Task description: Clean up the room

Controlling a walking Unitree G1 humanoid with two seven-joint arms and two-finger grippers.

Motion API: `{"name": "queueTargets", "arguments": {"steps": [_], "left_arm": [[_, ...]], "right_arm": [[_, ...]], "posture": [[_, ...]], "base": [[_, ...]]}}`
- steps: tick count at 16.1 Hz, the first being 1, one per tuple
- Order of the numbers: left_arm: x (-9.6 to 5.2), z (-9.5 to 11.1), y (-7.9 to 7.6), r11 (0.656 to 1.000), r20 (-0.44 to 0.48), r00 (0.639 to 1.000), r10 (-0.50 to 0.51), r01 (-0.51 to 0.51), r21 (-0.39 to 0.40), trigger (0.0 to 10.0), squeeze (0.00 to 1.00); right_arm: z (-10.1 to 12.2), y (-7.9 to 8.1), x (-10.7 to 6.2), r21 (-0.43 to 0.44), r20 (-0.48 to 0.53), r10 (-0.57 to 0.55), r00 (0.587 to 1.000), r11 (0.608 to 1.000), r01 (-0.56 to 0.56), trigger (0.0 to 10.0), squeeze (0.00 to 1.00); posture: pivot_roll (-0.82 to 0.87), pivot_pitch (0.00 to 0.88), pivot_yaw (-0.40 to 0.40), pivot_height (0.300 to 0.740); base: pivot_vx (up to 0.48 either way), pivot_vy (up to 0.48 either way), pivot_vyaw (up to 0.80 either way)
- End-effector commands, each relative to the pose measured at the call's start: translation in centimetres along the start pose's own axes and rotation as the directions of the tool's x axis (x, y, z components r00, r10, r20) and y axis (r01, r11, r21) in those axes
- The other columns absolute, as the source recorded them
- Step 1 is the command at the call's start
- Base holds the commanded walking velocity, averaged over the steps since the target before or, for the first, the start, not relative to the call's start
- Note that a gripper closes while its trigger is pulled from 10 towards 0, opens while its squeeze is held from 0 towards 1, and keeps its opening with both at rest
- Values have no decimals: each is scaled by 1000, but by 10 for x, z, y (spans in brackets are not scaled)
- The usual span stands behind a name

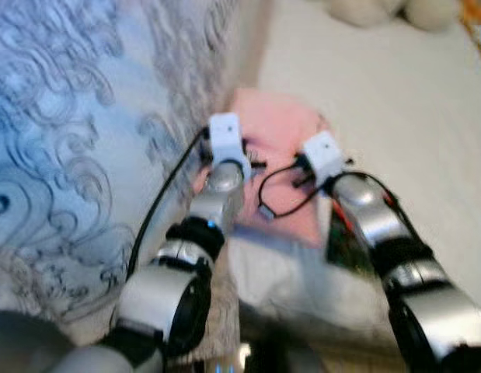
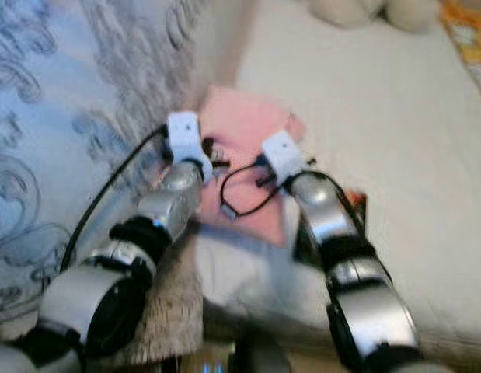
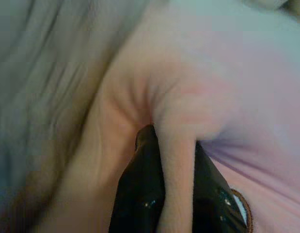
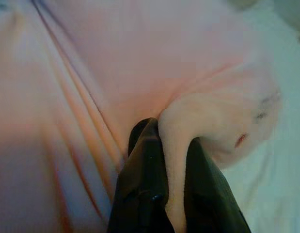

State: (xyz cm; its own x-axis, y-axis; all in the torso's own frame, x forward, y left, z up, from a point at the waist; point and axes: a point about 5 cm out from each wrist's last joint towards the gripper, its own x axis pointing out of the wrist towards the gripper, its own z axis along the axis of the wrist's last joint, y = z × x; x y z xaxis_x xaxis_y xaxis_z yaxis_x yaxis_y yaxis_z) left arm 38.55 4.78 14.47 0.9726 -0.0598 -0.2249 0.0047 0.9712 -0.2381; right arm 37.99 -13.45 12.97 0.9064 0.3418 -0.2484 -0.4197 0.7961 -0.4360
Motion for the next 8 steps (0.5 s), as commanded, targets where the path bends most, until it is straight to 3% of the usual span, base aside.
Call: {"name": "queueTargets", "arguments": {"steps": [1,4,5,6,7,8], "left_arm": [[0,3,0,990,4,996,93,-92,-104,10000,0],[-14,-29,-42,978,-118,993,3,-28,-208,10000,0],[-16,-32,-48,976,-126,992,-16,-12,-219,10000,0],[-17,-30,-58,969,-127,991,-45,13,-245,10000,0],[-18,-25,-66,966,-114,991,-73,42,-254,10000,780],[-18,-9,-79,969,-55,993,-102,86,-229,10000,1000]], "right_arm": [[-26,3,-4,-42,-112,18,994,999,-23,10000,0],[-23,-3,-3,-160,-125,38,991,985,-58,10000,0],[-24,-5,-3,-166,-126,37,991,984,-58,10000,1000],[-24,-11,-4,-183,-128,22,991,982,-46,10000,1000],[-24,-18,-5,-179,-127,0,992,984,-23,10000,1000],[-20,-29,-6,-157,-107,-44,993,987,26,10000,1000]], "posture": [[-180,308,-48,722],[-173,318,-56,722],[-175,318,-56,722],[-173,312,-61,722],[-171,308,-66,722],[-164,301,-69,722]], "base": [[0,0,0],[0,0,0],[0,0,0],[0,0,0],[0,0,0],[0,0,0]]}}
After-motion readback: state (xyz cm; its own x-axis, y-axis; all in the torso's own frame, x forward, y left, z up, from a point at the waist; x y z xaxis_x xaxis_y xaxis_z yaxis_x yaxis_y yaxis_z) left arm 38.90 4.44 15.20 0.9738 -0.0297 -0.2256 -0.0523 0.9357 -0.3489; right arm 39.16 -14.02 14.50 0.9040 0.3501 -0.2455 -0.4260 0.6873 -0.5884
